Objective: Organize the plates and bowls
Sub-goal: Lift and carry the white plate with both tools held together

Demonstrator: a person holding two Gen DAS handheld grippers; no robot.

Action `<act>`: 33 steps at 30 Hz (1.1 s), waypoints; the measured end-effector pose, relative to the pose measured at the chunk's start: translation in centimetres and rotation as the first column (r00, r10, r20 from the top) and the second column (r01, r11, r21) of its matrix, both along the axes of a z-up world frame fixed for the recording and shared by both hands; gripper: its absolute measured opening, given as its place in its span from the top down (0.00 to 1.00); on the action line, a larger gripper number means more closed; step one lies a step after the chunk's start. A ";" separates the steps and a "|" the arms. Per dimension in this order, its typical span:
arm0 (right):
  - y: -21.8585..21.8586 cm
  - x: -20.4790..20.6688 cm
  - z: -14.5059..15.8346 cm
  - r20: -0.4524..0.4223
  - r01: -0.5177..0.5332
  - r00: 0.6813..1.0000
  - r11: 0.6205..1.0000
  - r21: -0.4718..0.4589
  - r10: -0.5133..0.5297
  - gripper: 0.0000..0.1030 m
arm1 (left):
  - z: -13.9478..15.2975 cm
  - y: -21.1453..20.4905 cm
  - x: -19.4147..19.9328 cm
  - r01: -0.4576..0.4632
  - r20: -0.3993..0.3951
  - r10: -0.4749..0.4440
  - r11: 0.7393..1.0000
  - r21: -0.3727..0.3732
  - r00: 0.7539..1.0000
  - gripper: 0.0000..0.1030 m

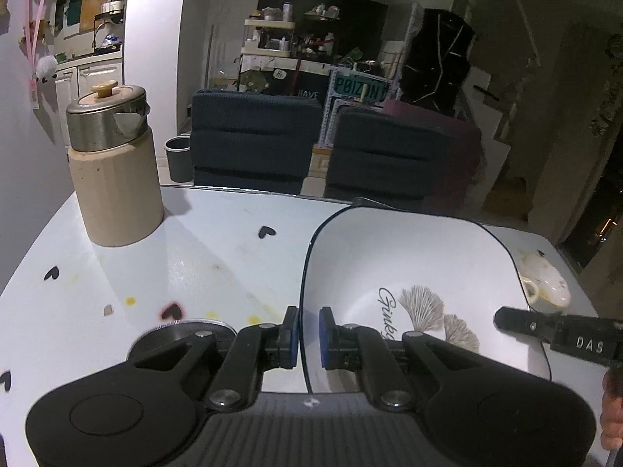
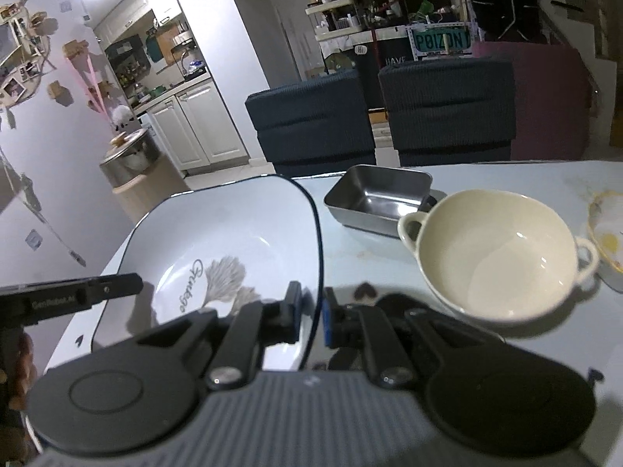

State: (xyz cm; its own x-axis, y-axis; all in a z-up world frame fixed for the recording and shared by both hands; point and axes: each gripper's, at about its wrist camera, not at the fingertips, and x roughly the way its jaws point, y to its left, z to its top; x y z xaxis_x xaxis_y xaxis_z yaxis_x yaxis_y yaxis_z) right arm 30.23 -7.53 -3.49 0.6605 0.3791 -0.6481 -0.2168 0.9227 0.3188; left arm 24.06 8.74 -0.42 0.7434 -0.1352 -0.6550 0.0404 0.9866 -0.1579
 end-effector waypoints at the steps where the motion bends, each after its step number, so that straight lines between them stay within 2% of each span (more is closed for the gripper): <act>1: -0.2 -0.6 0.1 -0.001 0.002 1.000 1.000 0.001 -0.002 0.88 | 0.1 -0.1 -0.6 0.000 0.003 0.000 1.000 -0.005 1.000 0.90; 11: -1.3 -7.2 -0.3 -0.031 0.030 0.999 0.999 0.028 -0.029 0.87 | -0.1 -0.8 -6.5 0.004 0.016 -0.004 1.000 -0.014 1.000 0.90; 18: -1.2 -9.2 -1.9 -0.086 0.037 0.996 0.999 -0.012 -0.038 0.87 | -3.1 -1.1 -8.6 0.034 -0.077 -0.034 0.999 0.001 0.996 0.90; 25: 0.0 -9.6 -3.5 -0.147 -0.023 0.989 0.996 -0.080 0.011 0.88 | -6.5 -0.4 -8.7 0.037 -0.198 -0.041 0.999 -0.024 0.979 0.89; 33: 0.7 -9.0 -5.4 -0.216 -0.035 0.976 0.993 -0.116 0.009 0.88 | -8.7 -0.7 -7.4 0.022 -0.231 -0.017 1.000 0.020 0.973 0.87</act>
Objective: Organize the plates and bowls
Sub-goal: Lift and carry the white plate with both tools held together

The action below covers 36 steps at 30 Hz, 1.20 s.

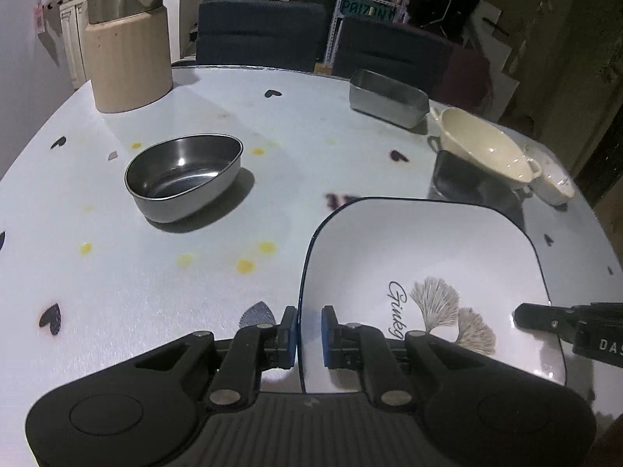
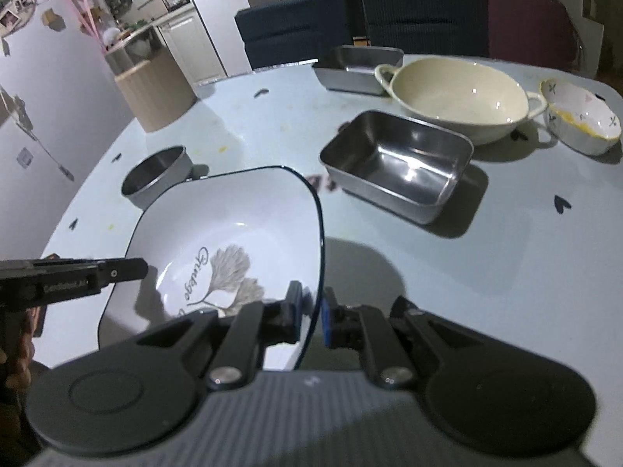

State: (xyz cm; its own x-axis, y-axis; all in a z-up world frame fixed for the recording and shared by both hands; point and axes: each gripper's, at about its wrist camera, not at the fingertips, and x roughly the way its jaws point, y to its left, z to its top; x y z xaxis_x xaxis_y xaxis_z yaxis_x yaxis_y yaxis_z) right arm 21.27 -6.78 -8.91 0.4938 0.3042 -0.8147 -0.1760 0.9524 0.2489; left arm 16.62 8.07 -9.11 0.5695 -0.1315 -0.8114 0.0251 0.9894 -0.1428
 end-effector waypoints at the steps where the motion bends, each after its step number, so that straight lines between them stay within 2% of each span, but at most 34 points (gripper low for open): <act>1: 0.0 -0.1 -0.2 -0.005 0.000 1.000 1.000 -0.002 0.000 0.88 | -0.2 -0.1 0.2 0.002 -0.002 -0.002 1.000 0.008 1.000 0.86; 10: 0.8 0.2 -0.6 -0.010 0.018 1.000 0.998 -0.057 -0.019 0.88 | -2.0 -1.2 2.2 0.022 -0.020 -0.021 0.998 0.053 1.000 0.82; 14: 0.9 0.9 -0.7 -0.018 0.031 0.999 0.998 -0.051 -0.032 0.89 | -2.8 -1.1 2.8 0.022 -0.033 -0.021 0.998 0.056 0.999 0.82; 18: 1.2 1.2 -0.7 -0.014 0.026 1.000 0.998 -0.058 -0.027 0.90 | -2.6 -1.8 2.8 0.057 -0.008 -0.056 0.991 0.121 0.998 0.82; 23: 1.3 1.6 -0.7 -0.011 0.030 0.999 0.997 -0.071 -0.031 0.90 | -2.6 -1.7 2.7 0.058 0.000 -0.058 0.992 0.108 0.998 0.82; 36: 0.6 2.7 -2.5 -0.093 0.086 0.992 0.995 -0.059 -0.091 0.87 | -2.0 -1.3 2.4 0.070 0.016 -0.071 0.996 0.058 0.997 0.82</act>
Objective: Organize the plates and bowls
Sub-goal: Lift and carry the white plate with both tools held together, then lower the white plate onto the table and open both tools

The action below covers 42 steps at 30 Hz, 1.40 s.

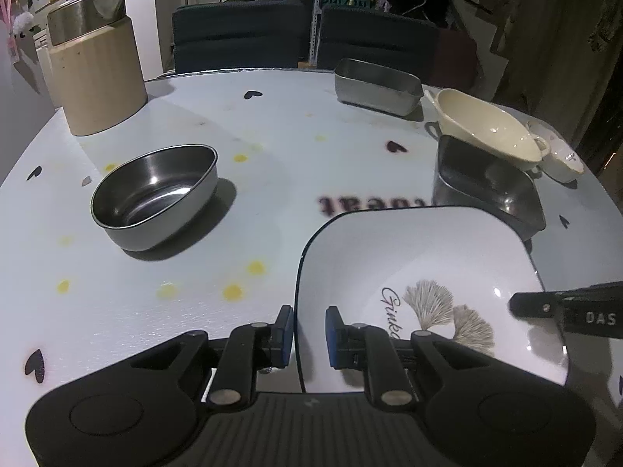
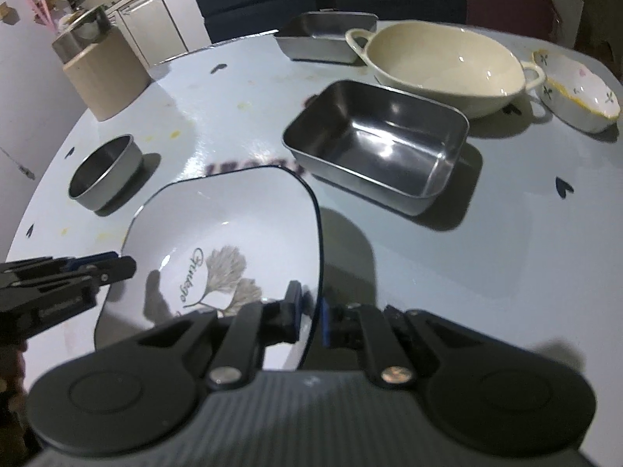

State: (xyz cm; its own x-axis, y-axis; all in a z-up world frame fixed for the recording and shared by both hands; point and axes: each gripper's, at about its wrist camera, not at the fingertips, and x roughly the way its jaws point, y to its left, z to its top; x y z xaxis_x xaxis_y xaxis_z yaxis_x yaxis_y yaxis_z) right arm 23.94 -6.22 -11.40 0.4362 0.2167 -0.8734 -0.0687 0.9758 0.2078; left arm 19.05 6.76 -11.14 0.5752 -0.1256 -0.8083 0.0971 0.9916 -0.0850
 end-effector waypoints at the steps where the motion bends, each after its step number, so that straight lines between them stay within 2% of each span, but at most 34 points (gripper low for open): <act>1: -0.1 0.1 -0.2 -0.006 0.004 1.000 1.000 0.003 -0.004 0.87 | 0.0 0.0 0.0 0.002 0.002 -0.002 1.000 -0.005 1.000 0.82; 6: -0.2 0.2 -1.5 -0.047 0.004 0.999 1.000 0.003 -0.004 0.82 | -0.5 0.1 0.2 0.011 -0.044 -0.011 1.000 -0.013 0.999 0.82; 10: -0.1 0.0 -1.3 -0.035 -0.008 0.999 1.000 -0.011 0.008 0.82 | -1.0 0.0 0.2 0.021 -0.064 -0.021 1.000 0.000 0.998 0.82; 33: -0.4 0.3 -1.2 -0.035 0.011 0.999 1.000 0.020 -0.010 0.81 | -1.0 0.3 0.0 0.019 -0.084 -0.022 0.999 -0.033 0.996 0.81; 34: -0.5 0.3 -1.2 -0.034 0.012 0.999 1.000 0.023 -0.011 0.80 | -1.0 0.3 0.1 0.020 -0.088 -0.023 0.999 -0.035 0.996 0.79; 35: -0.5 0.2 -1.2 -0.033 0.013 0.999 1.000 0.026 -0.012 0.79 | -1.0 0.2 0.1 0.023 -0.092 -0.026 0.999 -0.037 0.995 0.73; 36: -0.5 0.2 -1.1 -0.031 0.014 0.999 0.999 0.032 -0.013 0.73 | -1.1 0.2 0.0 0.027 -0.096 -0.030 0.999 -0.039 0.995 0.69; 37: -0.6 0.1 -1.0 -0.027 0.014 1.000 0.999 0.042 -0.013 0.62 | -1.1 0.2 0.0 0.029 -0.096 -0.033 0.999 -0.040 0.995 0.60; 38: -0.7 0.0 -0.9 -0.023 0.012 1.000 0.999 0.051 -0.011 0.55 | -1.1 0.1 -0.1 0.032 -0.095 -0.035 0.999 -0.040 0.995 0.54; 39: -0.8 -0.1 -0.8 -0.016 0.010 1.000 0.998 0.060 -0.009 0.46 | -1.0 0.0 -0.1 0.036 -0.093 -0.040 0.999 -0.038 0.995 0.52; 42: -1.1 -0.4 -0.7 -0.002 0.011 1.000 0.998 0.065 -0.011 0.38 | -0.9 0.0 -0.3 0.038 -0.093 -0.041 0.999 -0.038 0.995 0.33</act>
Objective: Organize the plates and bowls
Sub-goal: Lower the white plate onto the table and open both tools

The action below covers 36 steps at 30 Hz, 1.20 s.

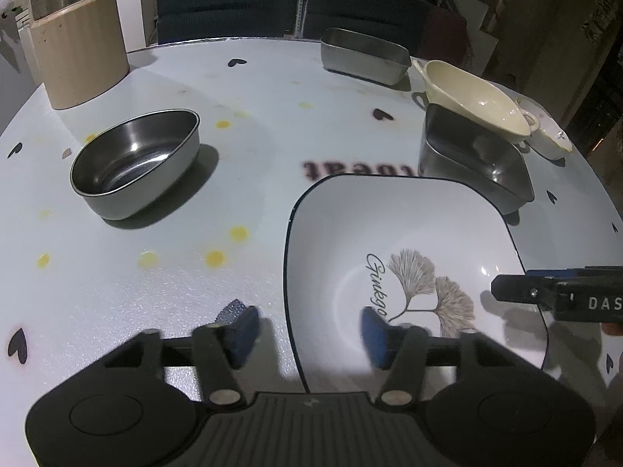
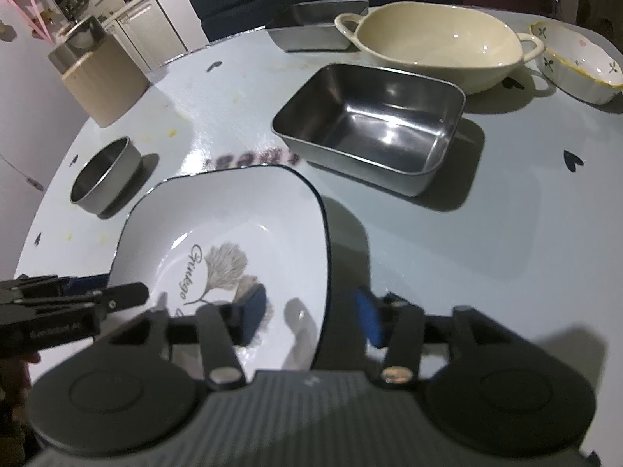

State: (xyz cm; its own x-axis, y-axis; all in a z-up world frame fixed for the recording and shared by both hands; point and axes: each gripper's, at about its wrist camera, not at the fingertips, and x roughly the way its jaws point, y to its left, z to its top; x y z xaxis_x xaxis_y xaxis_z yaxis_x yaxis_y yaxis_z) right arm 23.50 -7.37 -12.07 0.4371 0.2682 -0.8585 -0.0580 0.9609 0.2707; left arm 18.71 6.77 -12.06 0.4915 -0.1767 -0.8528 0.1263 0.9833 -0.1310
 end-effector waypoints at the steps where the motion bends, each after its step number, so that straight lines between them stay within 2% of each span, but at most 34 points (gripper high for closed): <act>1: -0.1 -0.1 0.0 0.001 0.000 1.000 1.000 0.000 0.000 0.31 | 0.0 0.0 -0.1 0.000 0.000 0.000 1.000 -0.001 1.000 0.22; 2: -0.2 -0.2 0.0 0.003 0.000 1.000 1.000 -0.001 0.000 0.28 | 0.0 0.0 -0.2 0.003 0.004 -0.003 1.000 -0.003 1.000 0.13; 4: -0.5 -0.6 0.1 0.014 -0.001 1.000 1.000 -0.008 0.001 0.15 | 0.2 0.0 -0.5 0.008 0.019 -0.008 1.000 -0.004 1.000 0.06; 9: -1.2 -1.5 0.8 0.062 -0.017 0.998 1.000 -0.012 0.018 0.05 | 0.6 -0.1 -1.0 0.005 0.034 -0.005 1.000 0.009 0.999 0.01; 10: -1.4 -1.7 0.9 0.068 -0.021 0.997 1.000 -0.007 0.022 0.00 | 0.7 -0.1 -1.0 0.003 0.038 -0.004 1.000 0.010 0.999 0.01; 14: -1.9 -2.4 1.6 0.089 -0.047 0.995 0.999 0.005 0.046 0.00 | 1.5 -0.5 -1.2 0.008 0.067 -0.008 1.000 0.001 0.998 0.00; 21: -3.3 -3.7 4.6 0.193 -0.052 0.980 0.999 -0.015 0.054 0.00 | 4.7 -2.8 -0.9 0.021 0.148 -0.017 0.999 -0.027 0.989 0.00; 28: -6.7 -3.9 8.0 0.311 0.032 0.950 0.999 -0.024 -0.023 0.00 | 8.1 -6.8 0.1 0.078 0.233 -0.067 0.996 -0.039 0.970 0.00; 33: -10.2 -3.2 9.3 0.357 0.131 0.926 0.991 0.011 -0.126 0.00 | 9.0 -9.7 1.6 0.098 0.263 -0.089 0.995 -0.019 0.961 0.00; 36: -12.1 -2.2 9.7 0.384 0.178 0.907 0.984 0.028 -0.175 0.00 | 9.2 -11.0 2.9 0.097 0.273 -0.085 0.995 -0.032 0.958 0.00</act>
